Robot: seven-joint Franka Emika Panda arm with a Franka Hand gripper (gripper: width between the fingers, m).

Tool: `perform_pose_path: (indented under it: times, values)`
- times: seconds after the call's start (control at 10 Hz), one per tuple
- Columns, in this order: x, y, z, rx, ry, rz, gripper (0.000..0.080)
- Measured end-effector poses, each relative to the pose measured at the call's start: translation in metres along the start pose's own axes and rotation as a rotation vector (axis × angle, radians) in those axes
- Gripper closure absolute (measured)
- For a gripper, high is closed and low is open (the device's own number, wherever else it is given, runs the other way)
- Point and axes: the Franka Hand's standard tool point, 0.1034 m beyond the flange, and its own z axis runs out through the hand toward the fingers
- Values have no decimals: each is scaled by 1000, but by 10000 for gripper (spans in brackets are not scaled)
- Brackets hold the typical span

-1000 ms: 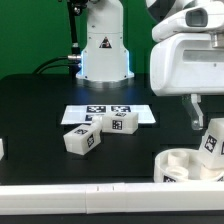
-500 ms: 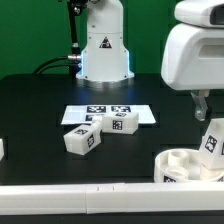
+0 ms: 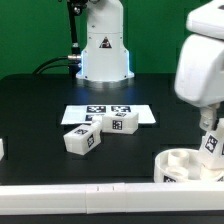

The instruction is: Assemble stool

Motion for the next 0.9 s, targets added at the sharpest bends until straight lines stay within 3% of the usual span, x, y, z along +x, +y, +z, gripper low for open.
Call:
perform_pose_path:
  times: [0.1,0.4,0.6,0.8,0.9]
  values:
    - [0,-2,0,-16,-7,-111,150]
    - [-2,2,1,-20,-14,-290,150]
    - [0,-1,2,-53,-43,-561,150]
    - [3,8,4,-22,-90,-758,150]
    - [6,7,9,-19,-93,-817,150]
